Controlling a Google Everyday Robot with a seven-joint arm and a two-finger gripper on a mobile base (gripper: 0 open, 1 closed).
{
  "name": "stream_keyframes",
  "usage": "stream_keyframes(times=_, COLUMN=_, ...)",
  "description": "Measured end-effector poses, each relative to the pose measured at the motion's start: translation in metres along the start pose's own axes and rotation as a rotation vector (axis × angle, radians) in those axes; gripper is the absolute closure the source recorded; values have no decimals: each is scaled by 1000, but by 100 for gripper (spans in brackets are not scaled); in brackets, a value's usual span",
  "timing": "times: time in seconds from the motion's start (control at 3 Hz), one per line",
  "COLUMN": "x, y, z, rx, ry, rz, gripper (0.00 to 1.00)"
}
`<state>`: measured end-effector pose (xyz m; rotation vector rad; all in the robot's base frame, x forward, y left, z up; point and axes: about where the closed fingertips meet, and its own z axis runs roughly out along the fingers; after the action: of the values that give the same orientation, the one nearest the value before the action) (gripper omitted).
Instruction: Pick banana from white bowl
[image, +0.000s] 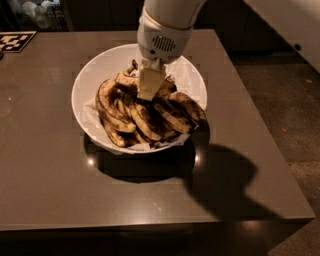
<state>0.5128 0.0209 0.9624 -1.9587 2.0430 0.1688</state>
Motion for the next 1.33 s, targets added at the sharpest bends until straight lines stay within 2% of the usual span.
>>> stream_keyframes(times=0.67, x=16, y=13, z=-27, rx=20, ry=-135, rz=-80, gripper=100)
stream_keyframes(times=1.33, x=18, y=16, z=-32, rx=2, ry=-191, rz=-134, gripper=100)
